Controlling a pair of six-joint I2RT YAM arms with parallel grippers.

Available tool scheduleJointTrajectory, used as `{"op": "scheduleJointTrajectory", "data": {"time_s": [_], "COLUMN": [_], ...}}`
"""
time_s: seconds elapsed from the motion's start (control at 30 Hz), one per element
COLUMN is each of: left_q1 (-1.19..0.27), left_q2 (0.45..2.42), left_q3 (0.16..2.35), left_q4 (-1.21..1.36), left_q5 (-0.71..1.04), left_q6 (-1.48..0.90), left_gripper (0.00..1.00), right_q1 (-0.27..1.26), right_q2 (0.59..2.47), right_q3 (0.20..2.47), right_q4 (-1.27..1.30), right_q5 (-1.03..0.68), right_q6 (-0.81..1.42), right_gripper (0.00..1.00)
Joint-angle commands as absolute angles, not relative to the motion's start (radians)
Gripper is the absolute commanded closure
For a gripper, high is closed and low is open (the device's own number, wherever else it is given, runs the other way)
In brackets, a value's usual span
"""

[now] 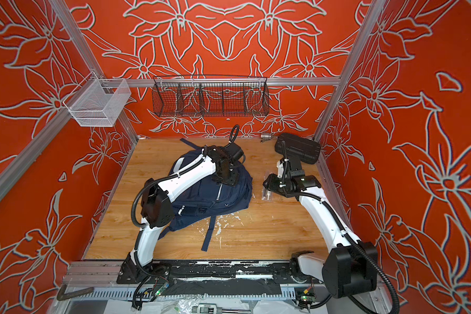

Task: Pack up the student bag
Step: 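Carry the compass case into the bag with the right while the left holds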

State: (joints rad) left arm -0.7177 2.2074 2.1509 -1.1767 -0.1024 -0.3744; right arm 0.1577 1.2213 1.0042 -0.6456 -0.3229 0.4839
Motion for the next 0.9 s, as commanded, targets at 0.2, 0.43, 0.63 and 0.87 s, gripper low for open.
{"op": "scheduleJointTrajectory", "data": {"time_s": [0.2, 0.43, 0.63, 0.87], "left_q1": [-0.742, -0.734, -0.686, -0.624], "left_q2": [2.274, 1.985, 1.744, 1.644], "left_q3": [2.261, 2.046, 1.799, 1.649], "left_q4": [-1.328, -1.099, -0.884, -0.756], "left_q5": [-0.233, -0.194, -0.084, 0.034], "left_q6": [-0.377, -0.367, -0.398, -0.458], "left_gripper": [0.81, 1.00, 1.00, 1.00], "right_q1": [0.188, 0.316, 0.423, 0.481], "right_q2": [1.201, 1.268, 1.397, 1.549], "right_q3": [1.017, 1.058, 1.147, 1.173], "right_q4": [-0.643, -0.594, -0.496, -0.336], "right_q5": [-0.353, -0.348, -0.386, -0.425], "right_q6": [0.522, 0.553, 0.619, 0.789], "right_gripper": [0.67, 0.67, 0.67, 0.66]}}
